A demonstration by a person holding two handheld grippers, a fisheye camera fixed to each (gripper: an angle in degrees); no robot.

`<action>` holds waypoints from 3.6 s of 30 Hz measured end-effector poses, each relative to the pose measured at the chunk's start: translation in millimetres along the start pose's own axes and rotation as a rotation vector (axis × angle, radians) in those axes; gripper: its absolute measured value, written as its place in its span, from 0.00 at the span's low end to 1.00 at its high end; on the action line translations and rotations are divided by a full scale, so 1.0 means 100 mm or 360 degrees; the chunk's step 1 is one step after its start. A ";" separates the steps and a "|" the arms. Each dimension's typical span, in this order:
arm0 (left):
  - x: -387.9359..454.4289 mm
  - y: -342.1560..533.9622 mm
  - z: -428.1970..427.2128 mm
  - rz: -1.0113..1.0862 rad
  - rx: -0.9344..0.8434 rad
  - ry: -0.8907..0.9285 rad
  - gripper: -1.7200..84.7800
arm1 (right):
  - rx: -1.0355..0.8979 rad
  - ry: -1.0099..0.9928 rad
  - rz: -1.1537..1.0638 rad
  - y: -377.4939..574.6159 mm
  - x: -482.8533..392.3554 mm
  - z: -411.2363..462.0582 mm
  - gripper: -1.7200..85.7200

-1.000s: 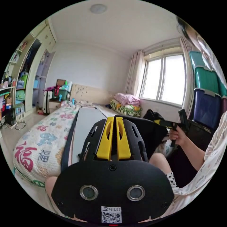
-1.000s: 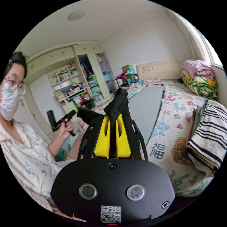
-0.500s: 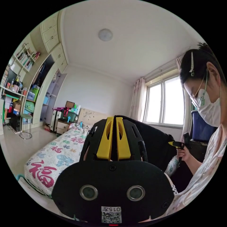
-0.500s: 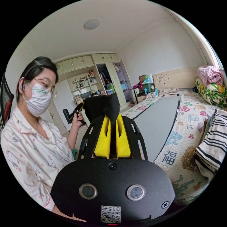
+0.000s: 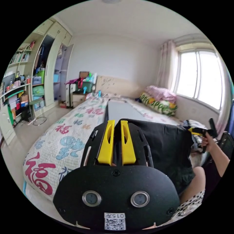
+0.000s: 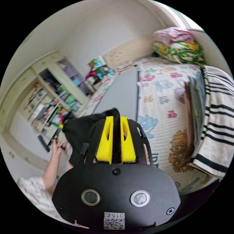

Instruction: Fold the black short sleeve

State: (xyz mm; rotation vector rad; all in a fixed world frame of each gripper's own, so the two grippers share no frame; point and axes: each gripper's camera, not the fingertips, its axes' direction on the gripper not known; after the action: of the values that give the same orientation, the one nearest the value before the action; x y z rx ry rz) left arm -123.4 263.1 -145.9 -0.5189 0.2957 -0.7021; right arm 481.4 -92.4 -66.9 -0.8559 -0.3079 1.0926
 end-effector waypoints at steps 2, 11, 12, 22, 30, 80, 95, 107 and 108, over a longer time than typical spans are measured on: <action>-0.07 0.04 0.13 -0.0028 -0.0055 0.0021 0.10 | -0.0023 0.0053 0.0021 -0.09 0.14 0.15 0.06; -0.89 0.07 0.85 -0.0178 -0.0383 0.0151 0.13 | -0.0241 0.0001 -0.0122 -0.09 0.64 0.93 0.11; -0.99 0.08 1.10 -0.0255 -0.0509 0.0188 0.14 | -0.0268 -0.0062 -0.0082 -0.14 0.71 1.08 0.11; -1.20 -0.11 2.19 -0.0460 -0.0674 0.0314 0.15 | -0.0374 0.0058 -0.0026 -0.37 1.01 1.87 0.12; -1.06 -0.30 2.63 -0.0410 -0.0822 0.0279 0.10 | -0.0424 0.0148 -0.0105 -0.19 1.20 2.17 0.03; 2.01 0.02 0.22 0.1040 -0.0751 0.0674 0.04 | -0.0764 0.0006 -0.1296 4.14 0.89 0.85 0.02; 1.82 -0.75 0.51 0.0875 -0.0521 0.0590 0.03 | -0.0512 -0.0230 -0.1026 2.53 0.63 0.86 0.01; 1.49 -2.95 2.81 0.0117 -0.0116 0.0230 0.11 | 0.0119 0.0029 -0.0423 -1.16 -0.16 2.38 0.06; 1.45 -2.90 2.88 0.0073 -0.0129 0.0353 0.12 | 0.0040 -0.0090 -0.0468 -1.18 -0.20 2.53 0.07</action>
State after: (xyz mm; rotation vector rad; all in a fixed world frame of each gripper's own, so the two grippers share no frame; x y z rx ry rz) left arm -50.4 78.9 239.4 -0.5101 0.5437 -0.7061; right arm 394.7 -17.5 188.2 -0.7316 -0.4518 0.8454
